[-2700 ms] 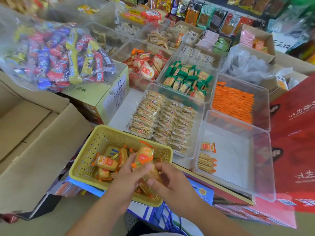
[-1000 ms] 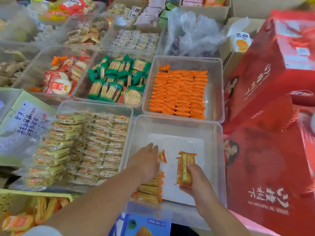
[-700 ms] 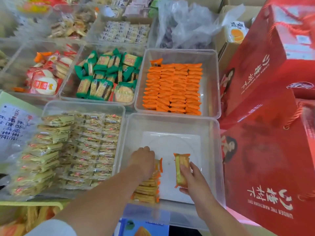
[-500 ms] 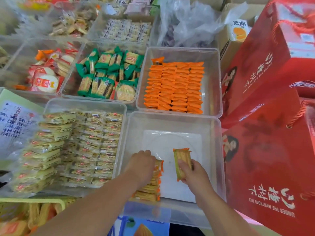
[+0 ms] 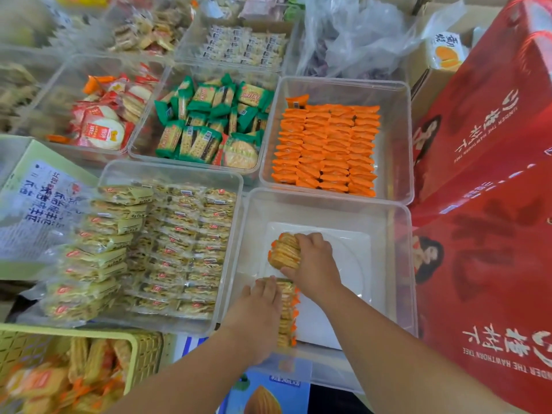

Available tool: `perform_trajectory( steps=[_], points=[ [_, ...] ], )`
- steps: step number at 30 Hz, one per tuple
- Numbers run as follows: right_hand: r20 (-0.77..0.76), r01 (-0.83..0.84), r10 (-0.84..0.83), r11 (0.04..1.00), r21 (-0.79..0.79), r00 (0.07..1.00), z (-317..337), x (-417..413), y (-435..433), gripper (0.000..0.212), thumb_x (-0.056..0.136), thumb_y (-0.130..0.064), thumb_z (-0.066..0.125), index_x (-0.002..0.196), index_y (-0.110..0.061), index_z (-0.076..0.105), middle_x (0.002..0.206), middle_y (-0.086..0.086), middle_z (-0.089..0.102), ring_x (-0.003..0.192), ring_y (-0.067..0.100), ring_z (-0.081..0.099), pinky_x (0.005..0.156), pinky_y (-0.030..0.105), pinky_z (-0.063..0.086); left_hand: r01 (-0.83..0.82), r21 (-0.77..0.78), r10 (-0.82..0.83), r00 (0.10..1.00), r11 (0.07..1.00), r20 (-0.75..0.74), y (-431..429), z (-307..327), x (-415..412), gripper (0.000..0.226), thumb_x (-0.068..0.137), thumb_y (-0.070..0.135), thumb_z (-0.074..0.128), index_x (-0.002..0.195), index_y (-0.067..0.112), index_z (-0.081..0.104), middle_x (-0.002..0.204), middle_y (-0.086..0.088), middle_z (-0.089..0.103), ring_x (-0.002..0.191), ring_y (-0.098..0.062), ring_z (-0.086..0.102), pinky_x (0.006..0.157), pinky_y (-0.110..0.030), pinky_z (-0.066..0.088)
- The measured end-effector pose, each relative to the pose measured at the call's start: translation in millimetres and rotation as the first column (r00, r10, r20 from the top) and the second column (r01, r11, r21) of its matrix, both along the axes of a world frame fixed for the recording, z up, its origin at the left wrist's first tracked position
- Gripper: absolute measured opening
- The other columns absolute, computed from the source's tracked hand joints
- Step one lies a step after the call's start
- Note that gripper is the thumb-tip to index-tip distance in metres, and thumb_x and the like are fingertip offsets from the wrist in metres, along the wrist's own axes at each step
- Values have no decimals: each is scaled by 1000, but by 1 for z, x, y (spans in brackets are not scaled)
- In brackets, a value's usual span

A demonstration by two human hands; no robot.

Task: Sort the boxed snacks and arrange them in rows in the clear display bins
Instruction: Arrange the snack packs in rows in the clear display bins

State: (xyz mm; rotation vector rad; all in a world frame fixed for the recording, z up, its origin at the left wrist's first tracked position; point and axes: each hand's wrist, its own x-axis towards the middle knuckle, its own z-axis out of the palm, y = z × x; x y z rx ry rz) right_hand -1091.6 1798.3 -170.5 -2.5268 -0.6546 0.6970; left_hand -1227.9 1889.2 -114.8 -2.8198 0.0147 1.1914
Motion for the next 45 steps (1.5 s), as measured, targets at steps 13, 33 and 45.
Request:
perform_trajectory(
  steps=[13,33,45],
  points=[
    [-217,-290,271,955,-59,938,-9,3,7,65,101,-43,52,158,-41,19,155,-5,25,128,24,47,101,38,46,-118,-36,122,904,992,410,13,42,-13,44,91,29,62,132,14,62,144,-17,53,137,-40,46,113,-56,38],
    [54,-316,346,902,-295,937,-11,-26,20,67,104,-48,35,159,-39,-2,169,-11,-3,152,33,5,117,53,16,-411,-320,516,585,854,625,3,4,-71,73,88,52,50,151,16,49,167,-17,27,146,-36,29,116,-53,26],
    [-23,-386,395,881,-274,918,16,-21,13,73,100,-55,40,161,-35,5,170,-5,-2,155,33,2,120,52,17,-409,-257,475,631,876,614,2,24,-79,67,94,56,44,148,18,55,163,-20,35,144,-43,44,107,-65,44]
  ],
)
